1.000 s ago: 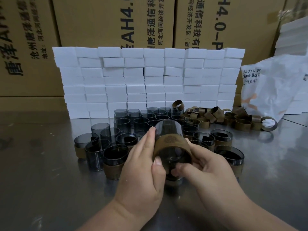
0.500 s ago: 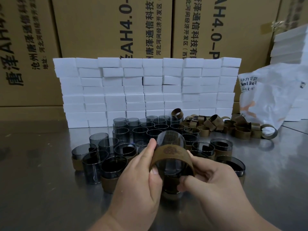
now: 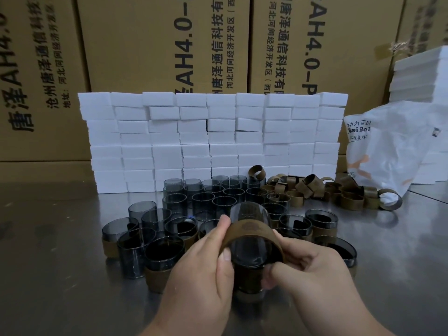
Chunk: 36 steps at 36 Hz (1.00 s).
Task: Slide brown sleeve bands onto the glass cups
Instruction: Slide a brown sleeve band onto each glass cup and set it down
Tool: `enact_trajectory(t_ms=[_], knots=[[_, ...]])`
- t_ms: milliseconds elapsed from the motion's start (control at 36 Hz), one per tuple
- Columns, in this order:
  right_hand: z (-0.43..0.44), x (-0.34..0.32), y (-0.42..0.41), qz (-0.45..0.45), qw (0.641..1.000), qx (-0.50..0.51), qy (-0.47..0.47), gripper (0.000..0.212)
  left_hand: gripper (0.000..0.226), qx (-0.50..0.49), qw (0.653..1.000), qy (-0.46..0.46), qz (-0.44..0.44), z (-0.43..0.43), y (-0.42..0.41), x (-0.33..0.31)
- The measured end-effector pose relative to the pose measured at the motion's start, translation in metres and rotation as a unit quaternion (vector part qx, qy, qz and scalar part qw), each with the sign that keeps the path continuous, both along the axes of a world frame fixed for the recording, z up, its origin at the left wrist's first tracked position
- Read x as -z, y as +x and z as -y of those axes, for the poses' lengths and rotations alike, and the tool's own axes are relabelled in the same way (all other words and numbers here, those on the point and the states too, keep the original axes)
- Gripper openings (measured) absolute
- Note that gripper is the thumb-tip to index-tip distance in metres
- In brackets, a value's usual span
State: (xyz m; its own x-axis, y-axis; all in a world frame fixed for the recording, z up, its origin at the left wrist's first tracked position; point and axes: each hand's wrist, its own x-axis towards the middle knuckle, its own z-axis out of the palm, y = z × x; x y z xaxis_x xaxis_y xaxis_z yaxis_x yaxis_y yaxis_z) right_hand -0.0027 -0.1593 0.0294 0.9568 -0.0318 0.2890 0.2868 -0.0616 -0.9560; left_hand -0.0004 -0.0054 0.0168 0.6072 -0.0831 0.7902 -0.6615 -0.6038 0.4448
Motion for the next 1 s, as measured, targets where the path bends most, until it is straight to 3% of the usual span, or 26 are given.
enact_trajectory(t_ms=[167,333,639,722,917,1000], knots=[[-0.002,0.000,0.000,0.009,1.000,-0.001,0.015,0.061,0.048,-0.006,1.000,0.007,0.007,-0.002,-0.001,-0.002],[0.000,-0.003,-0.003,-0.001,0.999,-0.032,0.022,0.044,0.046,-0.057,0.996,0.053,0.033,-0.003,-0.003,-0.006],[-0.002,-0.002,-0.004,0.023,0.999,-0.026,0.009,0.025,0.038,0.024,1.000,-0.013,-0.011,-0.006,0.000,0.001],[-0.002,-0.002,-0.004,0.022,0.999,-0.023,0.010,0.030,0.038,0.042,0.998,-0.027,-0.035,-0.006,0.000,0.003],[-0.008,0.002,-0.008,0.040,0.998,-0.040,0.001,0.038,0.067,0.094,0.991,-0.075,-0.066,-0.008,0.001,0.012],[-0.008,0.001,-0.010,0.055,0.997,-0.049,-0.017,0.040,0.064,0.103,0.988,-0.104,-0.052,-0.007,-0.001,0.009]])
